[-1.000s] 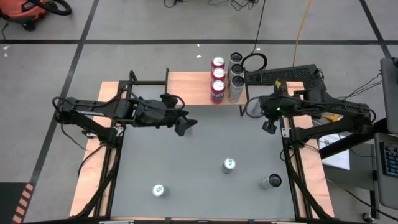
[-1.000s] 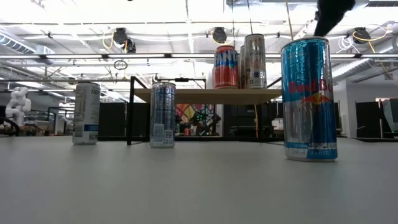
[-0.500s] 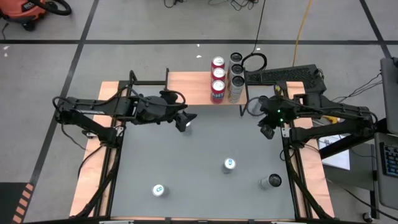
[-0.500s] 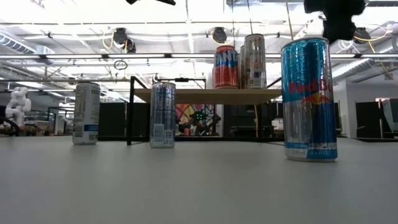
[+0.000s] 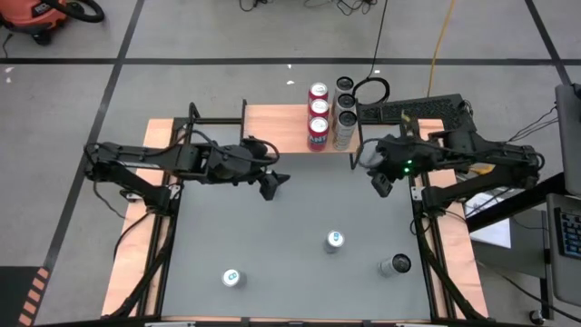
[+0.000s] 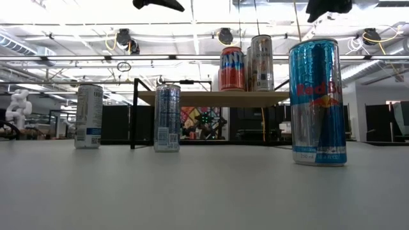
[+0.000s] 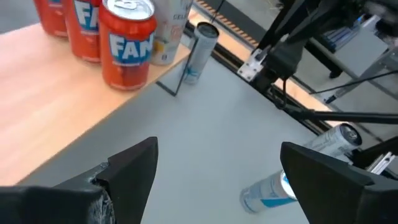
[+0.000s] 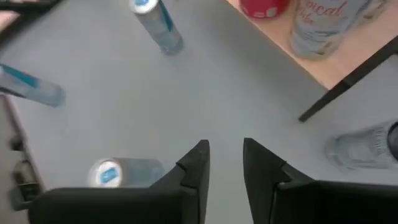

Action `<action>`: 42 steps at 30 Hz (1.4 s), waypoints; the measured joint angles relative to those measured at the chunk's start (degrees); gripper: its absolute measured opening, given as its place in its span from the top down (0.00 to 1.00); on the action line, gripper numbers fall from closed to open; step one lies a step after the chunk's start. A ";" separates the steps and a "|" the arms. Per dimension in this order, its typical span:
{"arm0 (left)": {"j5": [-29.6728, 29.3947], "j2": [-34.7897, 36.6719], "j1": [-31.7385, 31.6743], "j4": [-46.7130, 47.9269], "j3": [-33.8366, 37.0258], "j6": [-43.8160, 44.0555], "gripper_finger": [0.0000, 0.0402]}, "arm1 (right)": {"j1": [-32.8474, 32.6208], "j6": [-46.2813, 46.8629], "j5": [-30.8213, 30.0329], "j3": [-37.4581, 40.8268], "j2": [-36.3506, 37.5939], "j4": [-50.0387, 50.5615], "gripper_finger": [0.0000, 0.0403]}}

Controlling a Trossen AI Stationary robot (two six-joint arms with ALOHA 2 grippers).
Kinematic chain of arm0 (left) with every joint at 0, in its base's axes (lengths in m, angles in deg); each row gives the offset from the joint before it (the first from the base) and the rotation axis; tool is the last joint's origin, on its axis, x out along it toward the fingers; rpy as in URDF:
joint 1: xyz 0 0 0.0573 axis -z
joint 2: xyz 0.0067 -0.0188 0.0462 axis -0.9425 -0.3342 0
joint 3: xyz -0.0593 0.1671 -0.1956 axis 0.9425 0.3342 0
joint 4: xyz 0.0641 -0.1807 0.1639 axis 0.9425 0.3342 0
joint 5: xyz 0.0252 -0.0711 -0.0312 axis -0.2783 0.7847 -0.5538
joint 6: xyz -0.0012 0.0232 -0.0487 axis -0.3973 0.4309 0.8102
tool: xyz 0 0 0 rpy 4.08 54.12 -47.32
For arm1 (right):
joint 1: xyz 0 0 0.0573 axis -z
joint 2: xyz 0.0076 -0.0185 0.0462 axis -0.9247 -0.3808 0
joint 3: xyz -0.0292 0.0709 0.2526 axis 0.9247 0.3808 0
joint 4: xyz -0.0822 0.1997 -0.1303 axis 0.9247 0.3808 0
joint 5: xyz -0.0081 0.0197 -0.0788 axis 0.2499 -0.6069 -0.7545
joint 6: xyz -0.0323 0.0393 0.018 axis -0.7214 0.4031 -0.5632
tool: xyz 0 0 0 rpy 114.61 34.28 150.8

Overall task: Place canned beverage on shelf
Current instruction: Put the middle blue can on the shelf

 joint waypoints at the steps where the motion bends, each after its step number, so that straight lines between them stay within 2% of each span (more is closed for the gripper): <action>1: 0.00 -0.40 0.02 -0.16 -0.06 1.01 0.16 | -0.05 -0.45 -0.77 -0.15 -0.73 0.54 0.85; 3: 0.06 -0.83 0.16 1.39 -0.01 1.75 0.16 | -0.03 -1.94 -0.63 -0.22 -2.06 0.76 0.85; 6: 0.08 -2.39 0.79 1.52 -0.06 4.52 0.16 | -0.62 -5.43 3.79 -0.30 -4.18 0.01 0.84; 11: 1.72 -4.24 2.83 0.91 -0.02 6.92 0.16 | -5.39 -9.07 8.22 -0.28 -7.57 -3.82 0.80; 17: 1.87 -5.19 6.02 3.56 -0.02 7.38 0.16 | -10.95 -8.62 9.96 -0.28 -10.87 -5.80 0.62; 21: 1.80 -5.18 7.14 5.87 -0.02 7.46 0.16 | -14.52 -6.37 8.52 -0.28 -12.58 -3.72 0.47; 23: 1.59 -5.18 7.45 6.66 -0.02 7.45 0.16 | -14.87 -2.64 8.38 -0.24 -13.11 -1.74 0.41; 26: 1.48 -5.18 7.70 8.08 -0.02 7.41 0.16 | -14.72 -1.99 9.67 -0.24 -12.91 -1.25 0.35; 29: 1.48 -5.18 7.72 9.39 -0.02 6.98 0.16 | -15.09 -4.84 9.78 -0.28 -12.71 -1.00 0.33; 34: 1.45 -5.18 7.67 9.84 -0.02 7.00 0.16 | -15.86 -16.10 9.16 -0.28 -13.03 -3.25 0.31; 37: 1.39 -5.18 7.67 9.85 -0.02 7.06 0.16 | -15.88 -18.57 8.44 -0.28 -14.22 -7.74 0.30; 42: -0.55 -5.18 7.70 9.83 -0.02 7.47 0.16 | -15.72 -19.60 12.33 -0.28 -17.66 -13.19 0.30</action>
